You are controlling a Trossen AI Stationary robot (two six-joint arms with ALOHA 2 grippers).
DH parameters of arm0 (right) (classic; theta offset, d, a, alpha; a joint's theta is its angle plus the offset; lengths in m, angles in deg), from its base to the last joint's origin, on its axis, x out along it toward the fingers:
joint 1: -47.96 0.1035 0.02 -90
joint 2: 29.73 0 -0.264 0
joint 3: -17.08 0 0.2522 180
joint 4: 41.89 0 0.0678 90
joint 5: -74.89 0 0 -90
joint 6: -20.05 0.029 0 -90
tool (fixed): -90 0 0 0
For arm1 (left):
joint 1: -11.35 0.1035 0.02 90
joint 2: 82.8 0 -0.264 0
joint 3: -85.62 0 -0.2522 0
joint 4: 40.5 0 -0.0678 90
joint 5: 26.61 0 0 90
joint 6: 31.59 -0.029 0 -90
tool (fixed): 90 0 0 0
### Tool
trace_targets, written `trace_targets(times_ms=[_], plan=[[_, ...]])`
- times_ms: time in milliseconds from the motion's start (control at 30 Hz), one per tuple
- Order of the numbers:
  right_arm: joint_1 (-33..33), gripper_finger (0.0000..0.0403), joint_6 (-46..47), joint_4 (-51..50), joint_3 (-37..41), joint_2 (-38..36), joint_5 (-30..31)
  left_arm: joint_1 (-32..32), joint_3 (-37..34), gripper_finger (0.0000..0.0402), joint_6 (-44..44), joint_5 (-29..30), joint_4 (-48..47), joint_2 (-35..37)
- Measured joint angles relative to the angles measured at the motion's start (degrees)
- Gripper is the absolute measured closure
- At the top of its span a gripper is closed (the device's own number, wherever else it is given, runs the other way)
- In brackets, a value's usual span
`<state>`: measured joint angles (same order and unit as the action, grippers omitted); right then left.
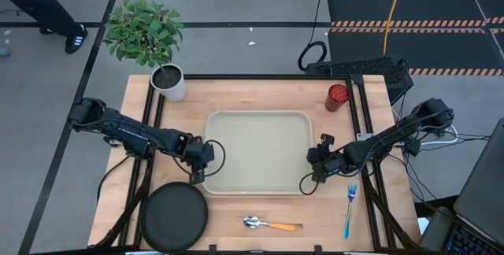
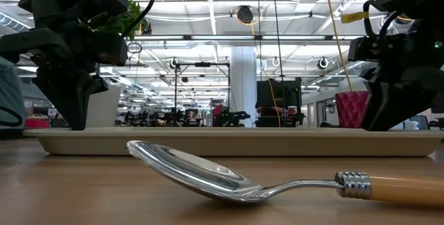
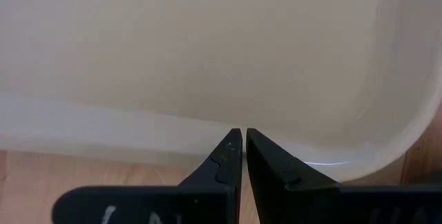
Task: Pick and place plate/cup/fork/spoon on tray
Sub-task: Adjust the gray tray, then put the black plate in the center of the gray tray
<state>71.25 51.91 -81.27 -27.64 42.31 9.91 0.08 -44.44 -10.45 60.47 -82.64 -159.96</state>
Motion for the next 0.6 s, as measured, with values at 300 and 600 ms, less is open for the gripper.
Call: trace_targets(times_ms=[300, 600], plan=[[0.0, 0.0255, -1.2, 0.1, 0.0, -7.3, 0.4, 0.0, 2.6, 0.0376, -2.3, -0.1, -0.2, 0.0], [0.0, 0.0255, -1.6, 0.5, 0.0, -10.2, 1.9, 1.5, 8.5, 0.0376, -7.6, 1.4, -3.4, 0.0]])
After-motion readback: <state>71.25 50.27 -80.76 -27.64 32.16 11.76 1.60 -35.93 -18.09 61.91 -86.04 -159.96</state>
